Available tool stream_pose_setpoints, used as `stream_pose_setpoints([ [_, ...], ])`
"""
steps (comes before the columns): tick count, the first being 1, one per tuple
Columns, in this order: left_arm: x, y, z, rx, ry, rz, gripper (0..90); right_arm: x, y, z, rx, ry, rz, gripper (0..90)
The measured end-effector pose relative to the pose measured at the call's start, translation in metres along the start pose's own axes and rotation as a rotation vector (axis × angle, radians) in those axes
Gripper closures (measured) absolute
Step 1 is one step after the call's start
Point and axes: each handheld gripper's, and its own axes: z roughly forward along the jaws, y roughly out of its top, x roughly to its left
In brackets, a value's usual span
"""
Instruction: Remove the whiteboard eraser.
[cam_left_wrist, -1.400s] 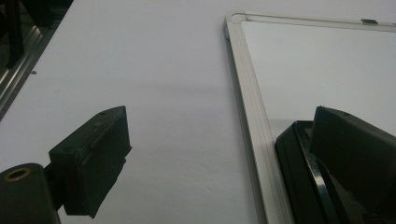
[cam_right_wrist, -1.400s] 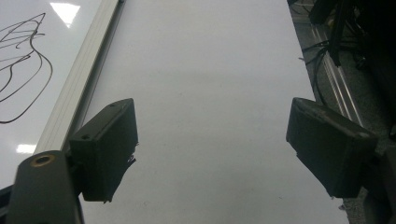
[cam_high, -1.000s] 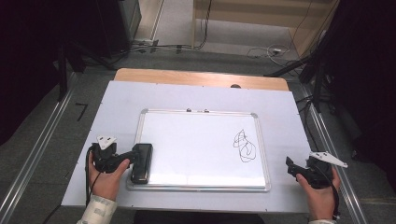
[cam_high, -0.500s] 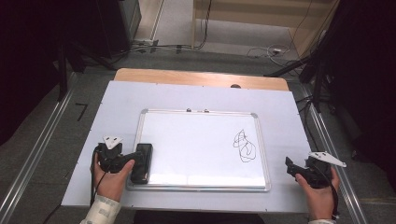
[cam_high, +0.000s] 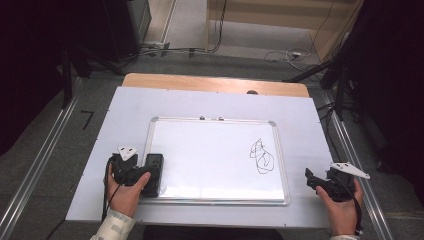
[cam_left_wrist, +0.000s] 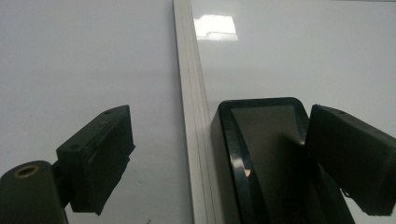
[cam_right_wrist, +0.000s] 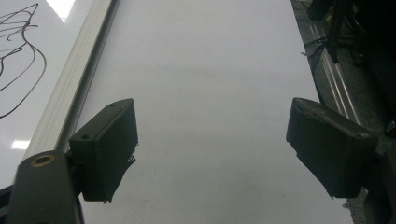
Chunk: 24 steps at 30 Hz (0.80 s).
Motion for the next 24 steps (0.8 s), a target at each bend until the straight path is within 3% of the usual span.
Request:
stream_pose_setpoints([
  [4, -0.005, 0.0, 0.0, 0.007, -0.014, 0.004, 9.0, 0.0, 0.0, 0.0, 0.002, 0.0, 0.0, 15.4],
  [9, -0.012, -0.002, 0.002, 0.018, -0.002, 0.014, 13.5, 0.0, 0.0, 0.0, 0.001, -0.001, -0.001, 15.4],
  [24, -0.024, -0.006, 0.004, 0.039, 0.017, 0.044, 31.5, 0.0, 0.0, 0.0, 0.003, -0.005, -0.003, 15.5],
])
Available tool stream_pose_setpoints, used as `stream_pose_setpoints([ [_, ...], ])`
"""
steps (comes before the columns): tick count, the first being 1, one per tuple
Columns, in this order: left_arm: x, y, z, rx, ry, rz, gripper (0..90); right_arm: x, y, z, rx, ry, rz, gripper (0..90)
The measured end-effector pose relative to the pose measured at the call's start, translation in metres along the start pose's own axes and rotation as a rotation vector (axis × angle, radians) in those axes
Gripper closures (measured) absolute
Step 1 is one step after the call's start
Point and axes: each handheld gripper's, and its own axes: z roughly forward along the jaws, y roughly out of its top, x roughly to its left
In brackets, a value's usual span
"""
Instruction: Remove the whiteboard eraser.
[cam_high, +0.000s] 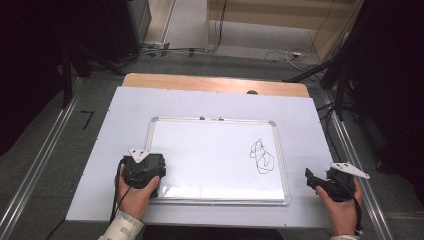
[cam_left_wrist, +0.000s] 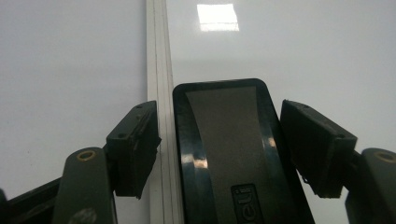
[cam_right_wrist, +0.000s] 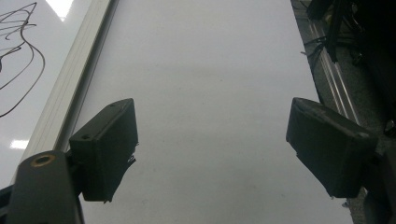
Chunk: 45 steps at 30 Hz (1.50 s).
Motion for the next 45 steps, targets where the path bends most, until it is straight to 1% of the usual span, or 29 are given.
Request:
stream_pose_setpoints([
  [1, -0.001, 0.0, 0.0, 0.003, -0.001, 0.002, 31.5, 0.0, 0.0, 0.0, 0.0, 0.0, 0.0, 15.5],
  [3, -0.003, -0.001, 0.002, 0.015, -0.003, 0.01, 34.6, 0.0, 0.0, 0.0, 0.001, 0.001, 0.001, 15.5],
  [5, -0.003, -0.001, 0.002, 0.015, 0.002, 0.013, 35.2, 0.0, 0.0, 0.0, 0.001, 0.002, 0.003, 15.5],
  [10, -0.004, -0.001, 0.003, 0.02, 0.0, 0.021, 36.8, 0.0, 0.0, 0.0, 0.002, 0.002, 0.003, 15.5],
  [13, -0.005, -0.001, 0.003, 0.022, -0.022, 0.062, 38.6, 0.0, 0.0, 0.0, 0.0, 0.003, 0.003, 15.5],
  [15, -0.006, -0.001, 0.003, 0.022, -0.021, 0.068, 39.2, 0.0, 0.0, 0.0, -0.001, 0.003, 0.003, 15.5],
  [17, -0.006, -0.001, 0.003, 0.021, -0.02, 0.067, 39.1, 0.0, 0.0, 0.0, 0.0, 0.002, 0.003, 15.5],
  [19, -0.007, -0.002, 0.004, 0.011, -0.008, 0.056, 38.8, 0.0, 0.0, 0.0, 0.001, 0.0, 0.007, 15.5],
  [26, -0.011, -0.003, 0.008, 0.021, 0.018, 0.048, 36.7, 0.0, 0.0, 0.0, 0.003, -0.001, 0.005, 15.5],
  [27, -0.012, -0.003, 0.008, 0.022, 0.025, 0.058, 35.6, 0.0, 0.0, 0.0, 0.003, -0.001, 0.004, 15.5],
  [30, -0.013, -0.003, 0.009, 0.02, 0.031, 0.059, 37.0, 0.0, 0.0, 0.0, 0.004, 0.0, 0.004, 15.5],
  [32, -0.013, -0.003, 0.008, 0.023, 0.03, 0.057, 39.1, 0.0, 0.0, 0.0, 0.004, 0.0, 0.004, 15.5],
  [34, -0.012, -0.002, 0.008, 0.028, 0.019, 0.061, 40.0, 0.0, 0.0, 0.0, 0.004, 0.001, 0.006, 15.5],
  [41, -0.011, -0.001, 0.007, 0.026, 0.0, 0.074, 40.6, 0.001, 0.0, 0.001, 0.005, 0.002, 0.006, 15.5],
  [45, -0.009, 0.0, 0.006, 0.012, -0.01, 0.064, 40.6, 0.001, 0.001, 0.002, 0.008, 0.002, 0.005, 15.5],
])
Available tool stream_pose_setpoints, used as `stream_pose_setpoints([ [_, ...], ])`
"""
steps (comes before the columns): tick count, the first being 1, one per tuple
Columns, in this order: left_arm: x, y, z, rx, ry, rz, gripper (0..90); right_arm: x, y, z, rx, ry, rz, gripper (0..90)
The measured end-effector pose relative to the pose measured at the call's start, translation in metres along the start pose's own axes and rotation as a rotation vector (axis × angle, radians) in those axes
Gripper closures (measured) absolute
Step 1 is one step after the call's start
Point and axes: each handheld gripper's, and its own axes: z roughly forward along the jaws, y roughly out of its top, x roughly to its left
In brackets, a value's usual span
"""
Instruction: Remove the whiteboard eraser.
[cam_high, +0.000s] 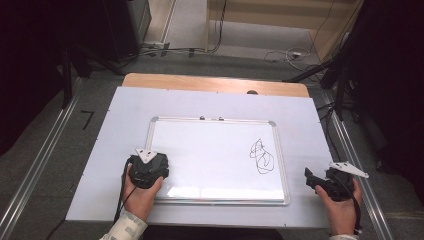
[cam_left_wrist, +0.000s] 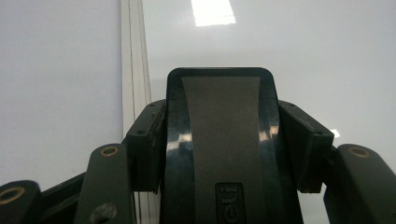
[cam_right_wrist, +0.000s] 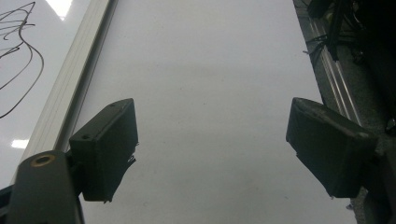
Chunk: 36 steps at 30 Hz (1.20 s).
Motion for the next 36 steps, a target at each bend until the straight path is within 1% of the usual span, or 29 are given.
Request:
stream_pose_setpoints([
  [1, 0.0, 0.0, -0.001, -0.003, -0.003, -0.003, 40.6, 0.0, 0.0, 0.001, -0.001, -0.001, -0.003, 15.5],
  [2, 0.002, 0.002, -0.003, -0.019, -0.008, -0.014, 40.6, 0.0, 0.0, 0.001, 0.001, 0.001, -0.001, 15.5],
  [5, 0.003, 0.003, -0.006, -0.031, -0.014, -0.02, 40.6, 0.0, 0.0, 0.001, 0.001, 0.002, -0.002, 15.5],
  [6, 0.004, 0.004, -0.007, -0.039, -0.014, -0.029, 40.6, 0.0, 0.0, 0.0, -0.001, 0.0, -0.002, 15.5],
  [12, 0.007, 0.006, -0.011, -0.037, -0.03, -0.046, 40.6, 0.0, 0.0, 0.0, -0.002, 0.001, 0.004, 15.5],
  [19, 0.004, 0.008, -0.015, -0.042, -0.049, -0.045, 40.5, 0.0, 0.0, 0.0, -0.003, 0.004, 0.003, 15.5],
  [24, 0.0, 0.009, -0.015, -0.037, -0.059, -0.035, 40.6, 0.0, 0.001, -0.001, -0.009, 0.001, 0.001, 15.5],
  [27, -0.001, 0.01, -0.015, -0.036, -0.057, -0.032, 40.5, 0.0, 0.001, -0.001, -0.008, 0.001, 0.001, 15.5],
  [32, 0.0, 0.01, -0.016, -0.039, -0.063, -0.042, 40.5, 0.0, 0.001, -0.001, -0.013, 0.002, -0.002, 15.5],
  [36, -0.001, 0.012, -0.016, -0.039, -0.071, -0.039, 40.6, -0.001, 0.001, -0.002, -0.016, 0.001, -0.002, 15.5],
])
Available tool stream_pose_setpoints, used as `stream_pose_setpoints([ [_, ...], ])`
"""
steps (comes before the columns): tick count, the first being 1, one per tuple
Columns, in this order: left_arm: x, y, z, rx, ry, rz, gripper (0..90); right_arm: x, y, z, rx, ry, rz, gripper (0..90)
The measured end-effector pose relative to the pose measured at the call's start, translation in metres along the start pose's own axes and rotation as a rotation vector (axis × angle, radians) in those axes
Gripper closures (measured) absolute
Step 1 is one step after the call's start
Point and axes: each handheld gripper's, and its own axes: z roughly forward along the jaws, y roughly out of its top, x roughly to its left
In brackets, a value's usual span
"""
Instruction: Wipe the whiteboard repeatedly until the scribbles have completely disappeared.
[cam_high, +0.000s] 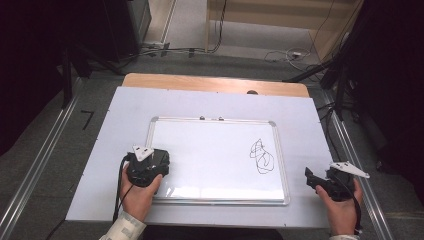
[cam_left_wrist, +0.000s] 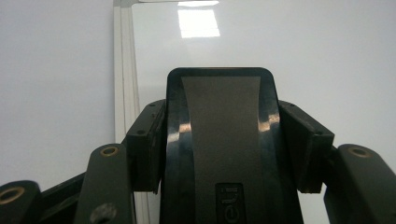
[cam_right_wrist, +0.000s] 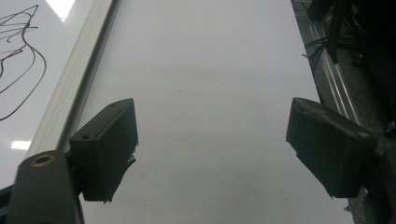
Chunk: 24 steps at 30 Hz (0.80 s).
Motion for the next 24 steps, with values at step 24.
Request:
stream_pose_setpoints([
  [24, -0.042, 0.023, 0.028, 0.016, -0.066, 0.032, 40.5, 0.001, 0.002, 0.0, -0.007, 0.014, -0.001, 15.5],
])
